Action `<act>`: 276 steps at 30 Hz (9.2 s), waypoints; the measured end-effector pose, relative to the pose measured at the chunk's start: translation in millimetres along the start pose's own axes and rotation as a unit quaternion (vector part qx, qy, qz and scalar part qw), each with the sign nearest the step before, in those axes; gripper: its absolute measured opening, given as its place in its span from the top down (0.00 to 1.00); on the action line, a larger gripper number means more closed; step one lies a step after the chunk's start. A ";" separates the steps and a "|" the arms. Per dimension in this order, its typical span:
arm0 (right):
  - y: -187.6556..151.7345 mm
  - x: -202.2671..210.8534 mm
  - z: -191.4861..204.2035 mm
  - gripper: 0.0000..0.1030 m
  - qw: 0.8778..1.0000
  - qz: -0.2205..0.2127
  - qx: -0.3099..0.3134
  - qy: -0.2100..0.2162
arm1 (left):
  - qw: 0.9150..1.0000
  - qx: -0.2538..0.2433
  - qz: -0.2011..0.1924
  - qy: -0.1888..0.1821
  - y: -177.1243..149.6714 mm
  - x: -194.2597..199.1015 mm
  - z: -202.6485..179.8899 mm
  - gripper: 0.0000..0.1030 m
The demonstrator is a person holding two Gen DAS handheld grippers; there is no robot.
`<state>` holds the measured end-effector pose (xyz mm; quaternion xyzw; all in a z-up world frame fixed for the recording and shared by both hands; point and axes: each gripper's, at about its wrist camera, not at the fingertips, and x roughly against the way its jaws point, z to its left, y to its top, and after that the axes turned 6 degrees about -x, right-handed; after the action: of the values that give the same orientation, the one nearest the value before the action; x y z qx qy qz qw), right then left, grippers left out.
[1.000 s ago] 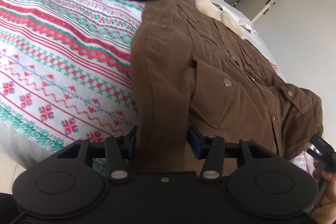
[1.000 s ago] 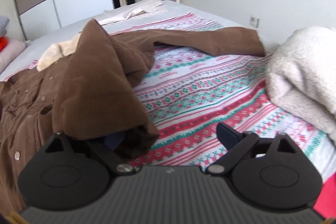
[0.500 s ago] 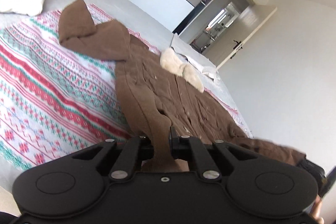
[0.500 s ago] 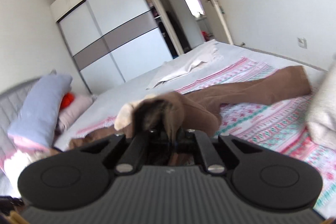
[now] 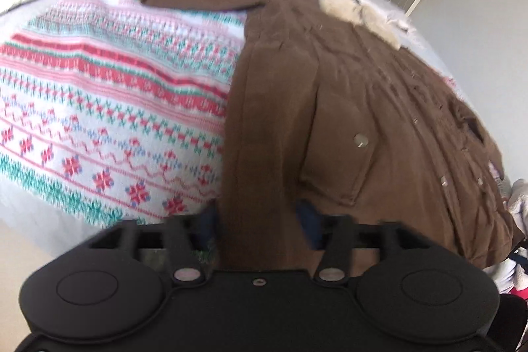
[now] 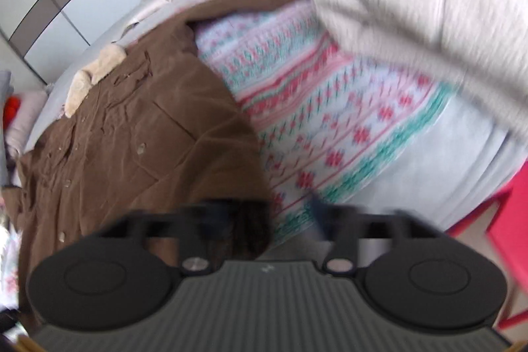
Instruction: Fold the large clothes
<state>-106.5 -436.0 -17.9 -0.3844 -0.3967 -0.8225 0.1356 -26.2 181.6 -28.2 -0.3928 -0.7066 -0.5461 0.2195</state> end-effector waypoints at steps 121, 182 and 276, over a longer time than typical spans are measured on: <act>6.0 -160.0 237.8 0.01 0.976 -0.060 0.210 0.021 | 0.854 -0.046 -0.119 0.504 214.7 -129.0 185.8 0.79; 242.2 -272.4 62.2 0.24 0.873 -0.199 0.077 -0.438 | 0.989 -0.058 -0.131 0.039 120.4 -192.6 -143.6 0.00; 204.2 -358.9 409.5 0.01 0.905 -0.150 0.362 0.165 | 0.962 -0.196 -0.178 0.060 408.5 -432.7 -178.4 0.40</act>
<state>455.8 -287.9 -11.9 -0.1037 -0.6918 -0.6850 0.2038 534.7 -84.6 -48.5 -0.2621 -0.6301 -0.7266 0.0796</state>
